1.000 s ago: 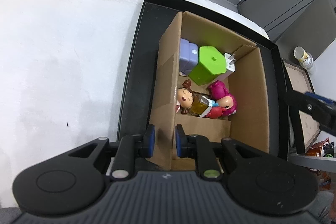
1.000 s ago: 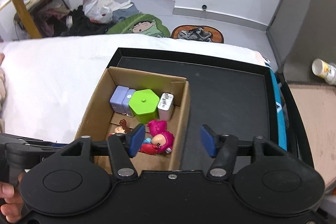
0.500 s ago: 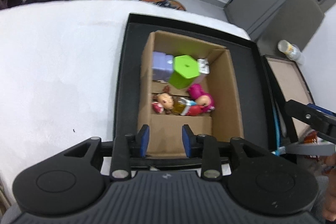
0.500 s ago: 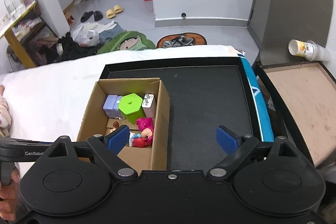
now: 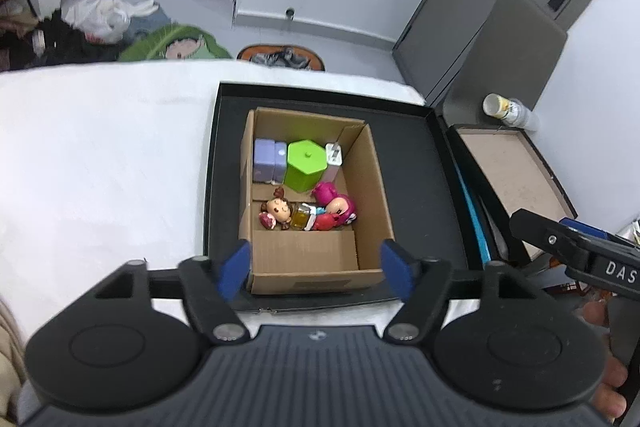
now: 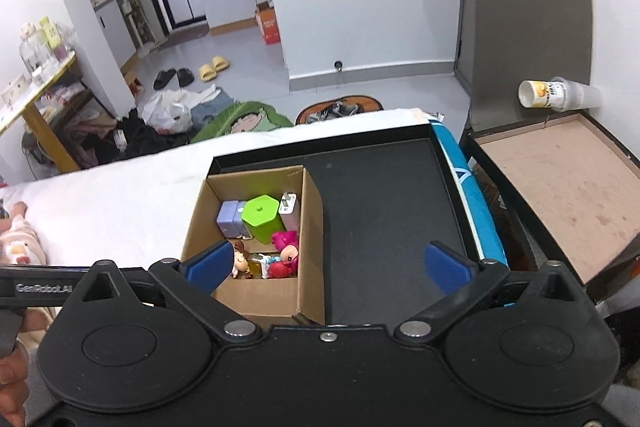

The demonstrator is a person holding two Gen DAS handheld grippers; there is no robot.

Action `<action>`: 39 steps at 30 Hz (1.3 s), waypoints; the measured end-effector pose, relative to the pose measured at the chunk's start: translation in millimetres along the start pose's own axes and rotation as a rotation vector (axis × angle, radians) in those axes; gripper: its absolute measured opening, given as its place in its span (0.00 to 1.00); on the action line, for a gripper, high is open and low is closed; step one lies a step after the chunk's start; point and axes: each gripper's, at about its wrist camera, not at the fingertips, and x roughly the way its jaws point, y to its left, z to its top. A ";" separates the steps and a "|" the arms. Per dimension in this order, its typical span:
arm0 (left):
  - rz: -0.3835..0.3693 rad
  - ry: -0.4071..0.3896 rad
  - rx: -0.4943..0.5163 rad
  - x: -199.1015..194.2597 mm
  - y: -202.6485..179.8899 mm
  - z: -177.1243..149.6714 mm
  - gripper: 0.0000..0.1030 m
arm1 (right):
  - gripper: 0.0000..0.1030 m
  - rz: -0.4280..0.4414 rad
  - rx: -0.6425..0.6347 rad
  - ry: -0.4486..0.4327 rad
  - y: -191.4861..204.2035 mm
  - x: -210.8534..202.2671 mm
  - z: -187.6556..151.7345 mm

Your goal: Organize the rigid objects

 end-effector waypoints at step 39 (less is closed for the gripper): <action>-0.090 -0.211 0.150 -113.6 -26.6 -81.6 0.98 | 1.00 -0.110 0.141 -0.151 0.3 -109.6 -58.3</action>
